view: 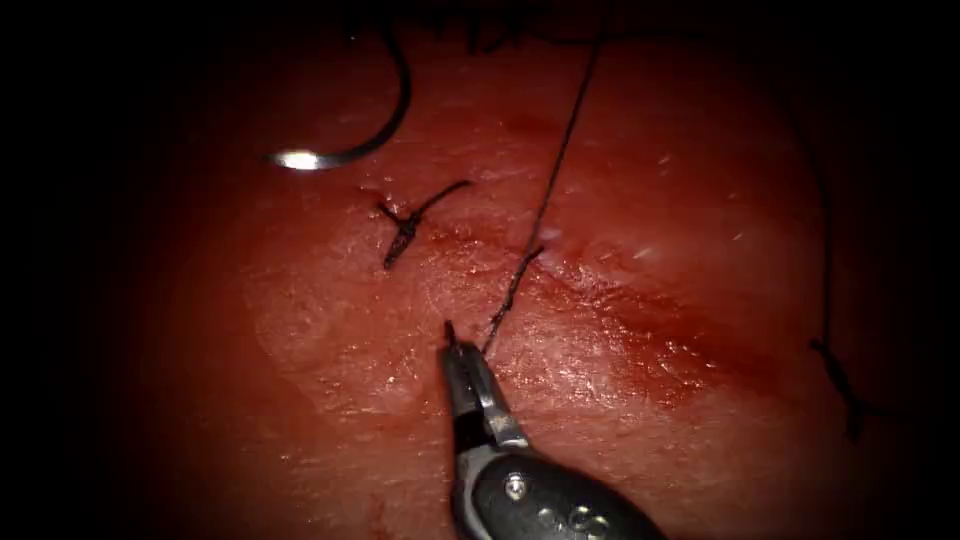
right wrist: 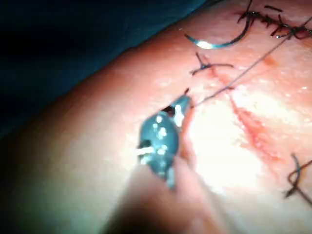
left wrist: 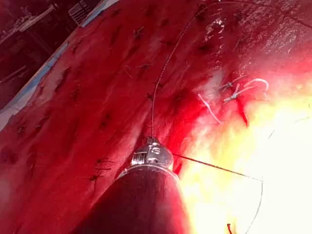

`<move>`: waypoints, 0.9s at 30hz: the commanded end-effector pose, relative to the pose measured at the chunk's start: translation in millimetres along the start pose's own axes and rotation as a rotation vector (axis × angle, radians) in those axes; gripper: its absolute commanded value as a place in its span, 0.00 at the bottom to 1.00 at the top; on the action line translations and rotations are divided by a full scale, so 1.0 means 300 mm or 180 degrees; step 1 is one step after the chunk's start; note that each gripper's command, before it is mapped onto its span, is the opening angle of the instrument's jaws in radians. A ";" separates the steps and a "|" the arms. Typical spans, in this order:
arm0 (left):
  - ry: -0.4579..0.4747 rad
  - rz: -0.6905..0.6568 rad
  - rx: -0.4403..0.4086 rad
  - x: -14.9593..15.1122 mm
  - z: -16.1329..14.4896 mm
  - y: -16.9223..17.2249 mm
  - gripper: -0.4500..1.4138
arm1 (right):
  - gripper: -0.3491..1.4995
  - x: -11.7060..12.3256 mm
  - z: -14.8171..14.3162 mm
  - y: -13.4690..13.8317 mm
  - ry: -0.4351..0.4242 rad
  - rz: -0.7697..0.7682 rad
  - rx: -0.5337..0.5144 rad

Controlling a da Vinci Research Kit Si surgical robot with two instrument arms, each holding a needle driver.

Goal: Wound Closure

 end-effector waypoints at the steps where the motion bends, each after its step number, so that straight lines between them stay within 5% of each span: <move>1: 0.0007 0.0012 0.0001 0.001 0.002 -0.001 0.00 | 0.00 -0.0021 0.0010 -0.0041 -0.0064 0.0004 0.0033; 14: 0.0038 0.0019 -0.0078 0.000 0.001 0.001 0.00 | 0.00 -0.0022 0.0015 -0.0035 -0.0239 -0.0042 0.0129; 19: 0.0091 -0.0274 -0.0191 0.001 -0.006 0.003 0.00 | 0.00 -0.0023 0.0021 -0.0009 -0.0149 -0.0042 0.0567; 20: 0.0081 -0.0351 -0.0226 0.001 -0.008 0.004 0.00 | 0.15 -0.0024 0.0022 -0.0005 -0.0131 -0.0058 0.0616; 21: 0.0073 -0.0409 -0.0262 0.002 -0.010 0.004 0.00 | 0.42 -0.0026 0.0019 0.0002 -0.0074 -0.0080 0.0679; 24: 0.0056 -0.0456 -0.0396 0.004 -0.018 0.007 0.00 | 0.81 -0.0024 0.0005 0.0024 0.0124 -0.0026 0.0822; 27: 0.0079 -0.0556 -0.0491 0.007 -0.026 0.010 0.00 | 0.93 -0.0018 -0.0014 0.0041 0.0143 0.0037 0.0963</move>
